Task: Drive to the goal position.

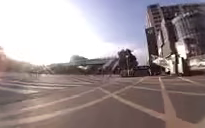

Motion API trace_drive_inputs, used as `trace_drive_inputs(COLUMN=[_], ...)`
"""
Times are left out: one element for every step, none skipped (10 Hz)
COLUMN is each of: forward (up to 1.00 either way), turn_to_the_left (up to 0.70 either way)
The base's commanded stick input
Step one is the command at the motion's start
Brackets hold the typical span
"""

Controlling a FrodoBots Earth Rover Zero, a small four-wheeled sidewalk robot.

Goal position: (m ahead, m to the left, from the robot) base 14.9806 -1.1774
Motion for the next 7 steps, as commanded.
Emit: trace_drive_inputs(forward=[0.70,0.70,0.70,0.70,0.70,0.70,0.70], turn_to_the_left=[0.00,0.00,0.00,0.00,0.00,0.00,0.00])
